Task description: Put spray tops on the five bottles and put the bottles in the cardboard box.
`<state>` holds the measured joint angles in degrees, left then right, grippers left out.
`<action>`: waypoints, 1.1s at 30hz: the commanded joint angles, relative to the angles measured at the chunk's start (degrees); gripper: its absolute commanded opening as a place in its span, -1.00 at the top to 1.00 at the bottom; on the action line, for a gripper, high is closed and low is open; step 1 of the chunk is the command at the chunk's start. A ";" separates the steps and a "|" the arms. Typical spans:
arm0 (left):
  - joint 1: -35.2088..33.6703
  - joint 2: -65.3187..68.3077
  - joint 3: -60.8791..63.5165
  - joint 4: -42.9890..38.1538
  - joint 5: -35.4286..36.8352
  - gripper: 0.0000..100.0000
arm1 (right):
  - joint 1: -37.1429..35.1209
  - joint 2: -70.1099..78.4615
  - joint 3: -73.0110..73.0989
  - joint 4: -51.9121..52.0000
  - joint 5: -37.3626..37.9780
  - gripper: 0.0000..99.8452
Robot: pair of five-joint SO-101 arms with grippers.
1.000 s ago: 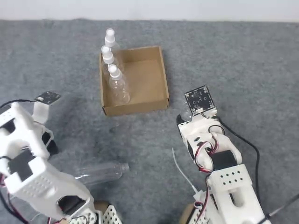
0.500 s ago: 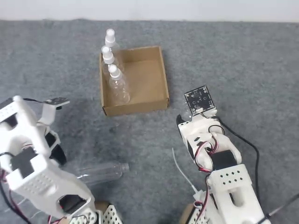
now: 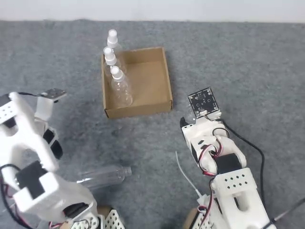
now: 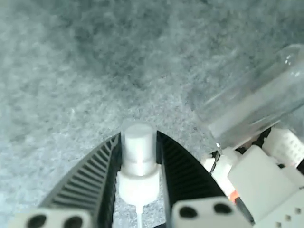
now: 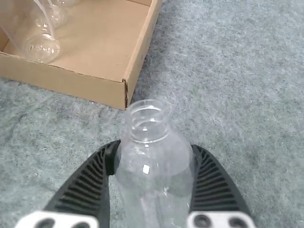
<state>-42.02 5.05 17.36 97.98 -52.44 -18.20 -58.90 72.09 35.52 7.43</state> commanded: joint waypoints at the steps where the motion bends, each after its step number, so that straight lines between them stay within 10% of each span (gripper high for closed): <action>1: 1.49 -6.86 -2.51 2.37 4.92 0.98 | 0.48 -2.07 -0.88 -1.27 0.70 0.85; 19: 3.52 -22.15 -2.42 -1.41 29.45 0.98 | 0.48 -2.07 -0.88 -1.27 0.70 0.85; 33: 3.52 -32.53 -1.80 -7.65 35.43 0.98 | 0.48 -2.07 -0.88 -1.27 0.70 0.85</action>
<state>-38.86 -21.76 17.36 93.49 -18.15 -18.20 -58.90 72.09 35.52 7.43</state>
